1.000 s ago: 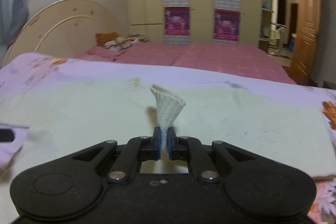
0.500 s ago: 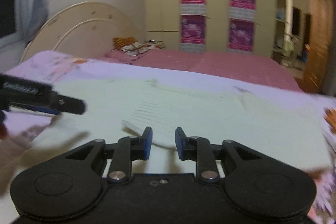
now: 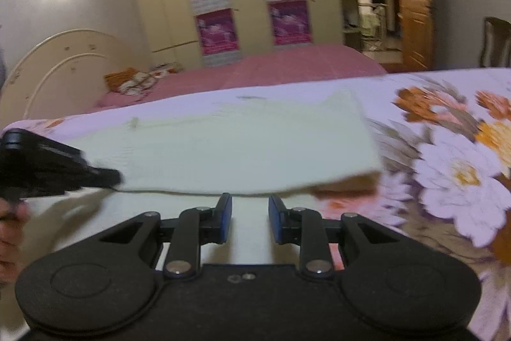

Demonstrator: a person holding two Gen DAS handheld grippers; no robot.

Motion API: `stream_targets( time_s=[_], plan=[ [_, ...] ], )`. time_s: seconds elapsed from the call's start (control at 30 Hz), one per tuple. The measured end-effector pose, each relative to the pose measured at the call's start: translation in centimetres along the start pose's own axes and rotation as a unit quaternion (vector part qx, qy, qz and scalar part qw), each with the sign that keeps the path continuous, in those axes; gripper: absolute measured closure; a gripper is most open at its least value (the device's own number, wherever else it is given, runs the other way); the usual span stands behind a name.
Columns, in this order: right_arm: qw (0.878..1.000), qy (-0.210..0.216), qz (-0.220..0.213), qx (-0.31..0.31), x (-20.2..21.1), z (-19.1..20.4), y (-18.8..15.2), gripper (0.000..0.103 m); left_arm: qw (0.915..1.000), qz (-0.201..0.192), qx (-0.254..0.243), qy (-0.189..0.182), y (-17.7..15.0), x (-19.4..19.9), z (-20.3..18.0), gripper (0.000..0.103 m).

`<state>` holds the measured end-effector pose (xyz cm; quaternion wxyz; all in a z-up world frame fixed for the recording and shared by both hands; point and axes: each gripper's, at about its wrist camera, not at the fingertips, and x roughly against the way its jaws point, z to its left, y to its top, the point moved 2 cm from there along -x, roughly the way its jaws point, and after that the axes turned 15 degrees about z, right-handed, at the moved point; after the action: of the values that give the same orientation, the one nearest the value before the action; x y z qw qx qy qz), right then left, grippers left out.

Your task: Fold small clothes

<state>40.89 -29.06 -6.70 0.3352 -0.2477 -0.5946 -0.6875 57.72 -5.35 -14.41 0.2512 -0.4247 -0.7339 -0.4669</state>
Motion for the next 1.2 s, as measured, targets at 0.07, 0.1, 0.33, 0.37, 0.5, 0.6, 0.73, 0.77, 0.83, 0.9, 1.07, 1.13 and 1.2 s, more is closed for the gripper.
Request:
stream_targets(
  time_s=[0.07,0.1,0.33,0.37,0.5,0.6,0.73,0.77,0.83,0.9,1.07,1.13,1.2],
  plan=[
    [1.000,-0.007,0.008,-0.014,-0.3,-0.6,0.0,0.075,0.9999,-0.011,-0.002,0.007,0.5,1.0,0.2,0.100],
    [1.000,-0.008,0.012,-0.021,-0.6,-0.7,0.0,0.075,0.9998,-0.015,-0.001,0.009,0.8,1.6,0.8,0.100],
    [0.999,-0.021,0.020,-0.042,-1.5,-1.4,0.4,0.076,0.9984,-0.026,0.025,0.045,2.4,3.8,6.3,0.100],
    [0.999,-0.023,0.021,-0.044,-1.6,-1.6,0.5,0.075,0.9981,-0.027,0.030,0.046,2.4,4.0,6.9,0.100],
    [0.998,-0.030,0.025,-0.045,-1.9,-2.0,0.7,0.072,0.9975,-0.031,0.035,0.053,2.2,4.7,8.6,0.100],
    [0.998,-0.034,0.028,-0.042,-2.2,-2.1,0.8,0.072,0.9972,-0.029,0.037,0.058,1.4,5.1,10.0,0.100],
    [0.998,-0.040,0.028,-0.036,-2.5,-2.3,0.9,0.072,0.9972,-0.026,0.038,0.059,0.9,5.5,11.2,0.100],
    [0.998,-0.042,0.028,-0.033,-2.6,-2.3,1.0,0.073,0.9972,-0.025,0.038,0.059,0.8,5.4,11.2,0.100],
    [0.998,-0.045,0.030,-0.025,-2.8,-2.2,1.2,0.076,0.9973,-0.022,0.036,0.060,0.6,5.2,11.3,0.100],
    [0.998,-0.051,0.028,-0.018,-2.9,-2.2,1.3,0.077,0.9974,-0.019,0.034,0.061,0.3,5.0,11.2,0.100],
    [0.998,-0.059,0.023,-0.005,-3.2,-2.0,1.6,0.081,0.9972,-0.015,0.039,0.061,-0.5,4.7,11.5,0.100],
    [0.998,-0.057,0.020,0.001,-3.3,-1.9,1.6,0.094,0.9971,-0.016,0.042,0.061,-0.8,4.7,11.5,0.100],
    [0.998,-0.063,0.018,0.002,-3.3,-1.7,1.6,0.096,0.9970,-0.019,0.044,0.061,-0.8,4.7,11.5,0.100]
  ],
)
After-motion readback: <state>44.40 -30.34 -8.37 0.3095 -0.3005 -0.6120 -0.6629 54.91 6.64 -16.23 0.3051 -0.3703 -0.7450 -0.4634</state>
